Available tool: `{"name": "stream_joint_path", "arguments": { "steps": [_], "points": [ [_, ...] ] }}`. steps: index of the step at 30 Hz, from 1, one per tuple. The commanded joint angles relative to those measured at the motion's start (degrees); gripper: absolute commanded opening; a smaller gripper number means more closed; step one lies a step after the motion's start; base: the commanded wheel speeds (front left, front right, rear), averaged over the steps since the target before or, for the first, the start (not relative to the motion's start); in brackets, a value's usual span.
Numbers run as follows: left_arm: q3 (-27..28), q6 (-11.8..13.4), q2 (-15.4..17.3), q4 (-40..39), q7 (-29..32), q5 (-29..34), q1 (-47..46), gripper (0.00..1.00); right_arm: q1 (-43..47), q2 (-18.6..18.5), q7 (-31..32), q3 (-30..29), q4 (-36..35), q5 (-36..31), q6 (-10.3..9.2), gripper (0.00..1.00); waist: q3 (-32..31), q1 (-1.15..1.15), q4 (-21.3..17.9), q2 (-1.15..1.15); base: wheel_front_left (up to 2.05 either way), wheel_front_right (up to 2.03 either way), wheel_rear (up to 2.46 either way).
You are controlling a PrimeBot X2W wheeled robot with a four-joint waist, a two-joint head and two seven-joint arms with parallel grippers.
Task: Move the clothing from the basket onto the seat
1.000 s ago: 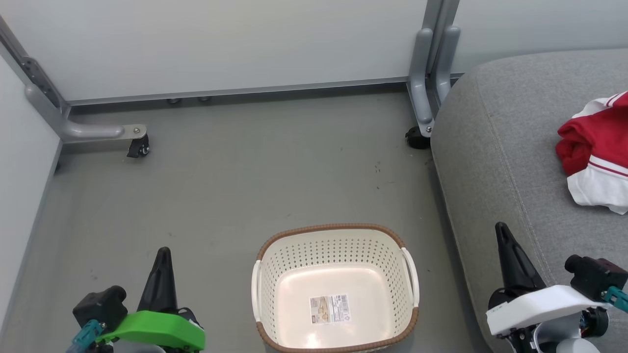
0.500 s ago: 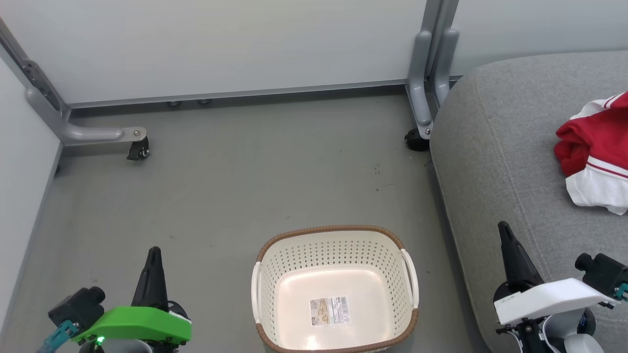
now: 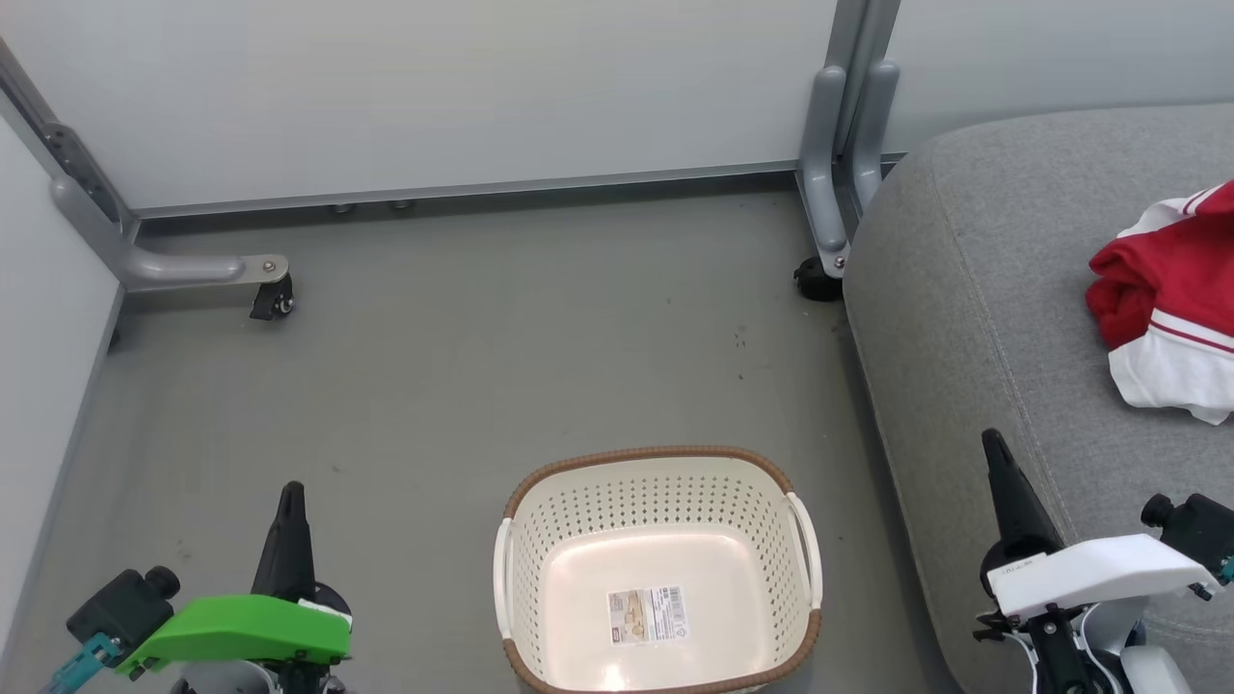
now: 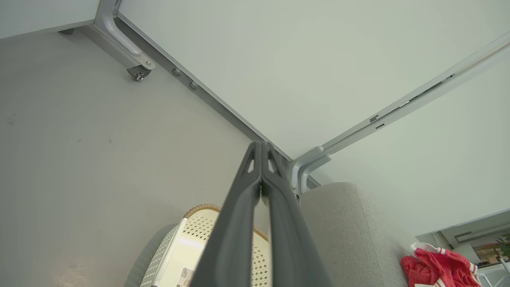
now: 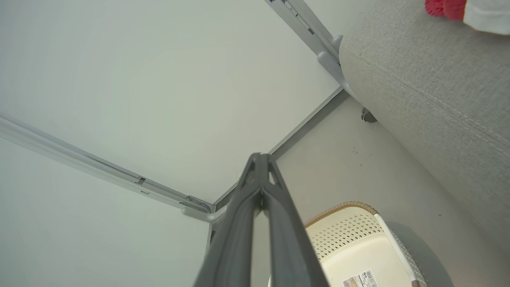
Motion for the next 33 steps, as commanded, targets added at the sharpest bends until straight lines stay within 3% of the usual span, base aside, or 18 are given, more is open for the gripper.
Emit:
{"name": "stream_joint_path", "arguments": {
  "steps": [1, 33],
  "points": [
    [0.61, -0.34, 0.13, -0.4, 0.46, -2.02, -1.82, 0.0, -1.31, -0.45, 0.23, -0.21, -0.16, 1.9, 0.02, 0.0, -0.04, 0.0, -0.01, 0.0, 0.0, 0.0, 0.0],
    [3.39, -1.59, 0.12, 0.13, 5.52, -21.62, -3.13, 0.0, -3.92, -0.56, 3.29, -1.67, 3.95, 21.54, 0.02, 0.0, -0.93, 0.0, -0.22, 0.0, 0.0, 0.0, 0.0]
  ]
}}
